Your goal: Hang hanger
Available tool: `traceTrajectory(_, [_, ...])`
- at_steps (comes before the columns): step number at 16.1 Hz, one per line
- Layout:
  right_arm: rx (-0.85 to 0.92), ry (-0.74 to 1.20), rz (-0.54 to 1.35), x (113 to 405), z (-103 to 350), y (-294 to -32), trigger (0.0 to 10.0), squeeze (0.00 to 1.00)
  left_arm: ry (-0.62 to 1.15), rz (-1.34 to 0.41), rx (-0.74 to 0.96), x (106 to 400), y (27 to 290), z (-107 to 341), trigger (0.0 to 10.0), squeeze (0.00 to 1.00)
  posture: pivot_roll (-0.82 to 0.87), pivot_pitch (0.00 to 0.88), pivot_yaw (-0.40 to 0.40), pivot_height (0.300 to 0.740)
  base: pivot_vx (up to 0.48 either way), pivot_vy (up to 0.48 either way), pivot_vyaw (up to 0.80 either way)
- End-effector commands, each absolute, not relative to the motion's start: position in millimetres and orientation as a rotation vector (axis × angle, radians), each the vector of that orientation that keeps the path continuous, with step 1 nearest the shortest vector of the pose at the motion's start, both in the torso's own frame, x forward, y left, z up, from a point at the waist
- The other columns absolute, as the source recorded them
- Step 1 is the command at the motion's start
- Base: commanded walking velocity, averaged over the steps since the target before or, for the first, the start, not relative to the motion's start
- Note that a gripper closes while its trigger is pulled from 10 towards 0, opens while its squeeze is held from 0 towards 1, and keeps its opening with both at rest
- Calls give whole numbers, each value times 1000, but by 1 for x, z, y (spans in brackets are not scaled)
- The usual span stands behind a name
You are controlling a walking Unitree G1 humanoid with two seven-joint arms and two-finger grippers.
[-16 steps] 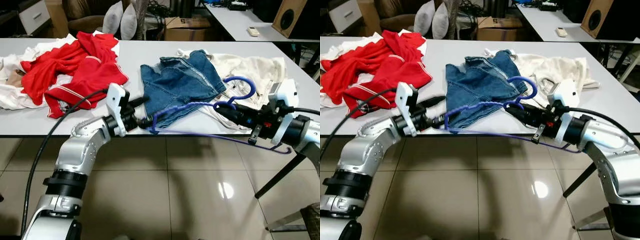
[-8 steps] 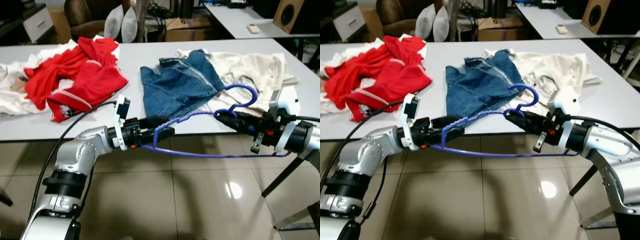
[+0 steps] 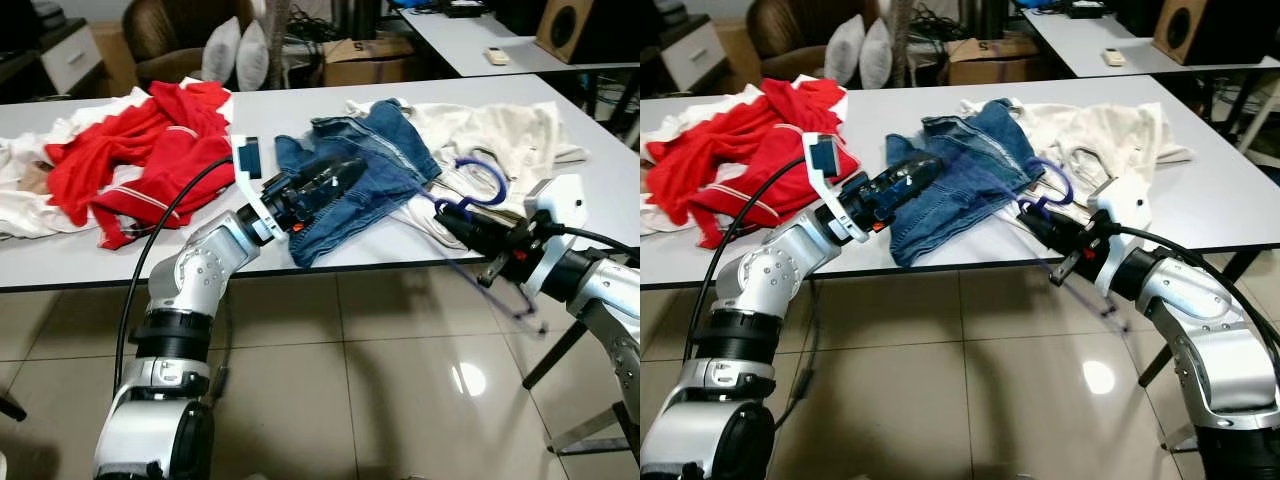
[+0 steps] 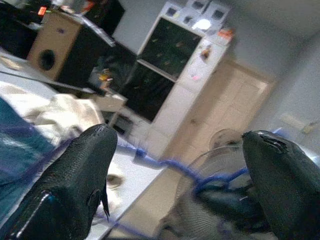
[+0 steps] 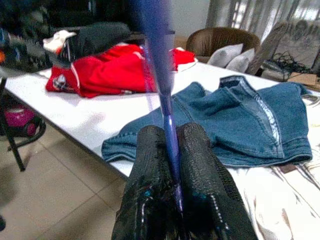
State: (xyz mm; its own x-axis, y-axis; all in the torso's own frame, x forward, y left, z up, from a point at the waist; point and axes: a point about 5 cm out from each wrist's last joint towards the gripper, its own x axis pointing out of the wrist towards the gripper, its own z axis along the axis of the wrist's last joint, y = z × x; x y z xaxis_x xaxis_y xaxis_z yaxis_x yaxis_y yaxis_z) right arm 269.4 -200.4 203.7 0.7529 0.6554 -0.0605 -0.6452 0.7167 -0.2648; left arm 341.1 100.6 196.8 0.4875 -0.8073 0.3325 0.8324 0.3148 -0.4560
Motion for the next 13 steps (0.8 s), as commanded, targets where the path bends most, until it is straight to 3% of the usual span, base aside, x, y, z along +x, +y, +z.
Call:
traceTrajectory(1, [-268,-80,730,270,212,-200,10000,0,-54,-1047,-552,341,103,198,10000,1000,-162,0,90,740,0,0,0])
traceTrajectory(8, [-244,-109,715,269,215,-201,10000,0,-207,-598,-260,357,138,203,10000,992,-157,0,88,740,0,0,0])
traceTrajectory(11, [-233,-117,701,269,215,-197,10000,0,-191,-507,-162,356,142,195,10000,980,-156,0,82,740,0,0,0])
traceTrajectory(13, [-342,-90,594,278,210,-196,10000,0,-145,-437,-30,357,144,184,10000,973,-149,0,68,740,0,0,0])
